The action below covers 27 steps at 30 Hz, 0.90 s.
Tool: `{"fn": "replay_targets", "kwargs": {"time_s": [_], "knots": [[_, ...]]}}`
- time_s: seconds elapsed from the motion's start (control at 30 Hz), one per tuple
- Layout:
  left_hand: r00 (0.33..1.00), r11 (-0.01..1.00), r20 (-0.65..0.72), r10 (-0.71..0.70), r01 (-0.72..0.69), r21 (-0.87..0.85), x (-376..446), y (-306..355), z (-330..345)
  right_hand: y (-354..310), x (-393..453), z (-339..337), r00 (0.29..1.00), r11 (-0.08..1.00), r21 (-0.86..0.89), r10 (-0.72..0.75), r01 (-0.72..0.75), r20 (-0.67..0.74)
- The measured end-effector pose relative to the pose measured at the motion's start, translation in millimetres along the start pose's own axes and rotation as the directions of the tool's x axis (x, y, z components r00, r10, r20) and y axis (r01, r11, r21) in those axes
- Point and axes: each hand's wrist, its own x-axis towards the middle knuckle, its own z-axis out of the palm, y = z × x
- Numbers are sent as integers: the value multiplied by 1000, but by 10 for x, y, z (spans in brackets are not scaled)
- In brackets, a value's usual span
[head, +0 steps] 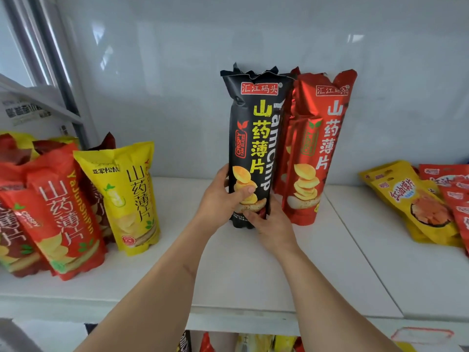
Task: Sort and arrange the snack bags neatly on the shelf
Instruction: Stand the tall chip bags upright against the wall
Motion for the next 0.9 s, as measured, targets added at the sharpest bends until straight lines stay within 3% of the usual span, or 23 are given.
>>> {"fn": "replay_targets", "kwargs": {"time_s": [0.23,0.37,0.47,0.53,0.6,0.67,0.7,0.8,0.9], "knots": [[1000,1000,25,2,-2,-1,305,-88,-32,96,214,110,996,995,-64,72,-76,-57],[1000,1000,6,8,-8,-5,301,-52,4,30,56,28,988,971,-202,110,-130,-107],[995,996,-80,64,-59,67,218,-40,65,-82,-98,-188,980,932,-342,56,-119,-189],[963,971,-224,153,-104,214,123,-10,118,-209,-187,-387,962,923,-371,0,-105,-273],[856,900,-343,386,-269,342,-39,72,207,-344,-236,-596,919,927,-366,-77,-76,-386],[776,823,-313,548,-433,367,-180,136,369,-457,-219,-787,866,929,-368,-149,-42,-476],[793,813,-235,561,-476,335,-246,165,470,-498,-183,-871,844,930,-366,-171,-32,-509],[924,879,22,383,-372,298,-380,270,775,-577,-3,-1087,825,944,-330,-180,-8,-535],[992,979,80,98,-111,173,-319,283,1067,-592,216,-1213,880,962,-271,-96,-39,-466]]}}
